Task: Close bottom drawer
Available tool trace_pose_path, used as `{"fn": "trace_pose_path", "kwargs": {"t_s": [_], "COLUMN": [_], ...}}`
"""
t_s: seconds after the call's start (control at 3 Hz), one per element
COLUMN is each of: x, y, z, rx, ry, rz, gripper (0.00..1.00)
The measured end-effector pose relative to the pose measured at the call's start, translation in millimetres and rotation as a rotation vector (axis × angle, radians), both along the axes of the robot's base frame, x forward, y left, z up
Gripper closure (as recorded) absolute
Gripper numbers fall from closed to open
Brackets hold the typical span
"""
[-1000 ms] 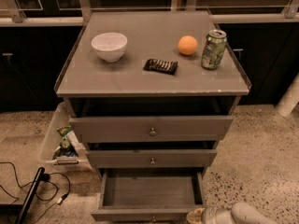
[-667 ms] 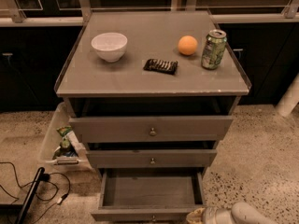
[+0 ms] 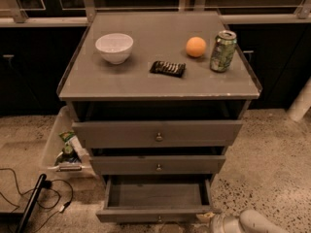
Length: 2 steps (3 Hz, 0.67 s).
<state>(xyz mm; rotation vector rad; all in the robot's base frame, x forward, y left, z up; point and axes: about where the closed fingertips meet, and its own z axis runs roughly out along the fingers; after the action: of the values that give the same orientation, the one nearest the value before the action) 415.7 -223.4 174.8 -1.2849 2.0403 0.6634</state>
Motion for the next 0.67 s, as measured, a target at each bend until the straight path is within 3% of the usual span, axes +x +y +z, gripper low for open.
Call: {"fn": "trace_pose_path", "kwargs": {"t_s": [0.67], "x": [53.2], "y": [12.3], "z": [-7.3], "rx": [-0.046], "ry": [-0.072], "rz": [0.042], "gripper": [0.42]}}
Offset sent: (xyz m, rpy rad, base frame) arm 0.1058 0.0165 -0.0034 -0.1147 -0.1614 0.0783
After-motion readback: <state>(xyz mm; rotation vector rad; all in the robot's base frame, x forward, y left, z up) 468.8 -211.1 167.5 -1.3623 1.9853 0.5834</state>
